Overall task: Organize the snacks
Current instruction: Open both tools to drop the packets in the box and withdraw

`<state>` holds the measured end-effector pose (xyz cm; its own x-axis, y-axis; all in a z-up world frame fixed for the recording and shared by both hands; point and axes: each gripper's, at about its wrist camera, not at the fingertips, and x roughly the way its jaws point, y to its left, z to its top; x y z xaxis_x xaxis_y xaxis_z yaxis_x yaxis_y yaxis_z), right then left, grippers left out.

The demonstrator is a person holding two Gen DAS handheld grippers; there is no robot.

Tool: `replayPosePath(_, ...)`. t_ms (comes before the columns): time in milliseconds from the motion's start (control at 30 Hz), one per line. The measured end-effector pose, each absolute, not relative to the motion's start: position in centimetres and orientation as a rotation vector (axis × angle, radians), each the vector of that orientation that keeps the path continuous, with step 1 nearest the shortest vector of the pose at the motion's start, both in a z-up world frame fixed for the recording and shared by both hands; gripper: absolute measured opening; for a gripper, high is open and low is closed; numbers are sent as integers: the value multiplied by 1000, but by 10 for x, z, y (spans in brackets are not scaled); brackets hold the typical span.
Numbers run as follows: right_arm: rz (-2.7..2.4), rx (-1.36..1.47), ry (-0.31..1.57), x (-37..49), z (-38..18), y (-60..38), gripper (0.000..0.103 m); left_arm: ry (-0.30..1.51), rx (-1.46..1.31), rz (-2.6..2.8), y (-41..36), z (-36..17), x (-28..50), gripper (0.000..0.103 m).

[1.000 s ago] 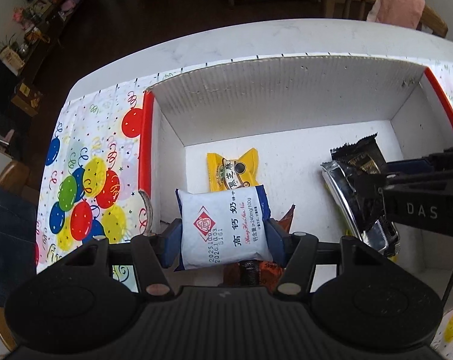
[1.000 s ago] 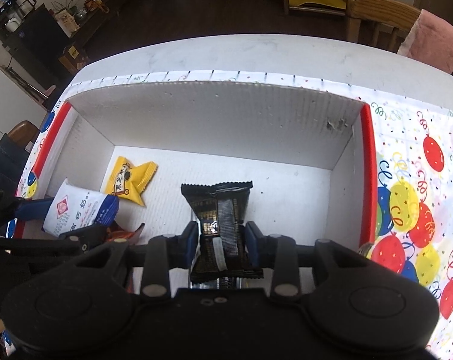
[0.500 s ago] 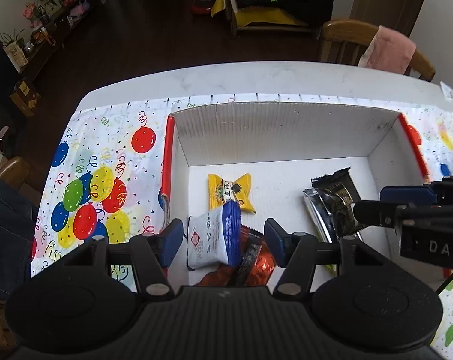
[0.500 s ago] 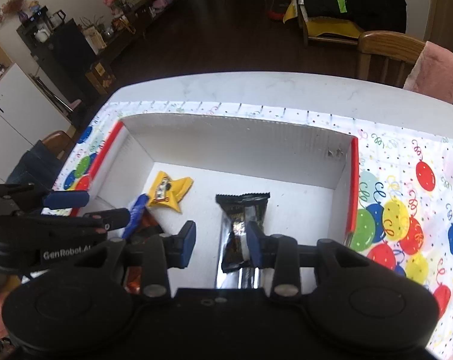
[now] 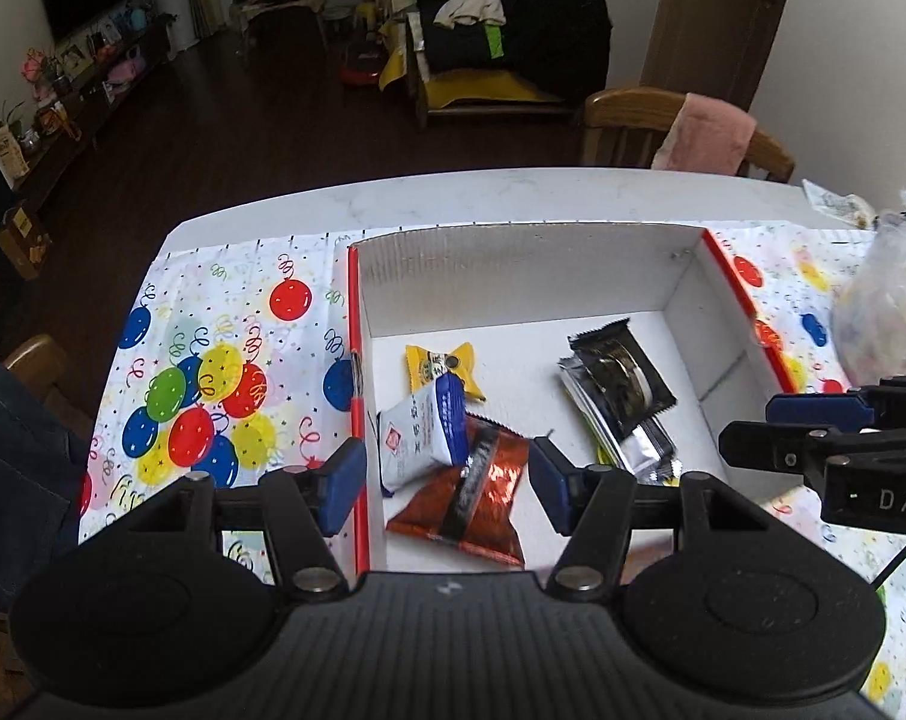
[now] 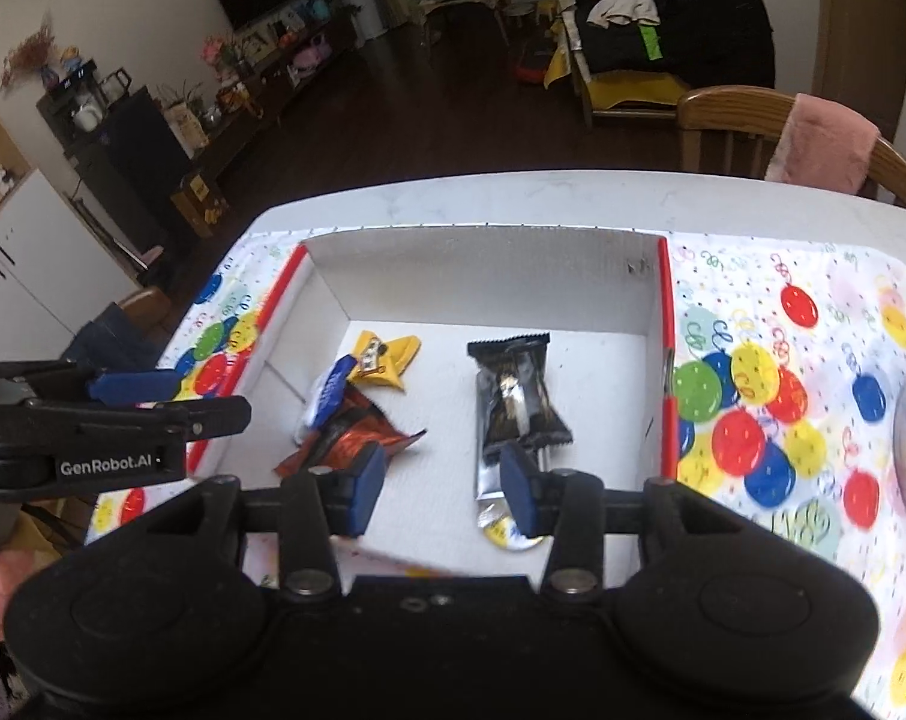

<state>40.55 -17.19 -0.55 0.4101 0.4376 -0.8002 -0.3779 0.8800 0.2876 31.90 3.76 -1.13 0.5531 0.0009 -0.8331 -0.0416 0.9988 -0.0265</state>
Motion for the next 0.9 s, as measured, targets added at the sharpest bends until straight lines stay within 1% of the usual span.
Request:
replayPosePath(333,508,127,972,342,10,-168,49,899,2,-33,42,7,262,59)
replayPosePath(433,507,134,962,324,11,-165,54,886,4,-45,46,8,245,59)
replayPosePath(500,506,137,956,313,11,-163,58,881,-2,-58,49,8,234,63)
replayPosePath(567,498,145,953,303,10,-162,63,870,-12,-62,53,8,223,63)
replayPosePath(667,493,142,950,288,6,-159,65,859,-17,-67,59,7,208,64)
replayPosePath(733,488,143,955,277,3,-158,69,853,-28,-64,63,5,199,69)
replayPosePath(800,483,152,958,268,0,-157,75,848,-49,-59,69,2,191,74)
replayPosePath(900,469,168,961,257,-5,-155,80,852,-66,-56,76,-4,181,74)
